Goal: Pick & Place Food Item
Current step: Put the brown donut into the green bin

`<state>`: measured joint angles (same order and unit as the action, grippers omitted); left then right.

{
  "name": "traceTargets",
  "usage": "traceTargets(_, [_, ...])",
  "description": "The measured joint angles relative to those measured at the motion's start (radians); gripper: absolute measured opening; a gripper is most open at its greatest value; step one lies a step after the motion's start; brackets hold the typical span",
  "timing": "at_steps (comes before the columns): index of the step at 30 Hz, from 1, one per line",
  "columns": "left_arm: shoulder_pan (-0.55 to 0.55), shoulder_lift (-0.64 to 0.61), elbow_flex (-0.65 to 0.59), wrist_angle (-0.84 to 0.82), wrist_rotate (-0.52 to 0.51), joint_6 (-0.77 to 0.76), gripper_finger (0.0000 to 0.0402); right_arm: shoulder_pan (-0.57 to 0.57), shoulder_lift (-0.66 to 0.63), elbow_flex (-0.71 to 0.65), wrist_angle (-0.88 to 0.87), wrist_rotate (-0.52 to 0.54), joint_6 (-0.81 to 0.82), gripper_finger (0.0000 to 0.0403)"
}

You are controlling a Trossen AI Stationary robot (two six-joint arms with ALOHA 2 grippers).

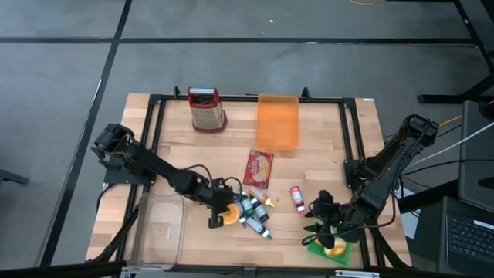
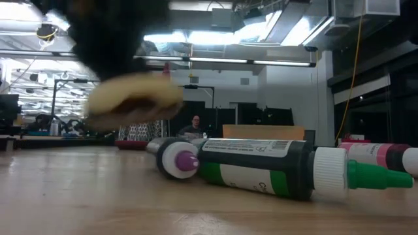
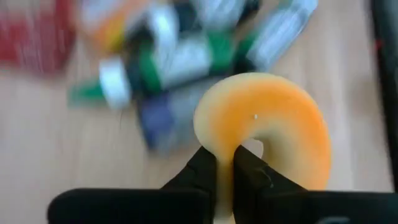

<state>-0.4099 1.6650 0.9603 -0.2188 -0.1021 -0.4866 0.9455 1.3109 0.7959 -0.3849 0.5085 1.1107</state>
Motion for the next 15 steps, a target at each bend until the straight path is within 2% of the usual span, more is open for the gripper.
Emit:
traceTargets(5, [0.0, 0.0, 0.136, 0.015, -0.135, 0.163, 0.0014, 0.0, 0.0, 0.0, 0.111, 0.122, -0.103, 0.023])
traceTargets(9, [0.0, 0.0, 0.223, 0.022, -0.225, 0.273, 0.0014, 0.0, 0.0, 0.0, 0.242, 0.165, -0.244, 0.023])
traceTargets(15, [0.001, 0.0, 0.245, 0.23, -0.41, 0.508, 0.0014, -0.017, 0.0, 0.0, 0.44, 0.255, -0.43, 0.023])
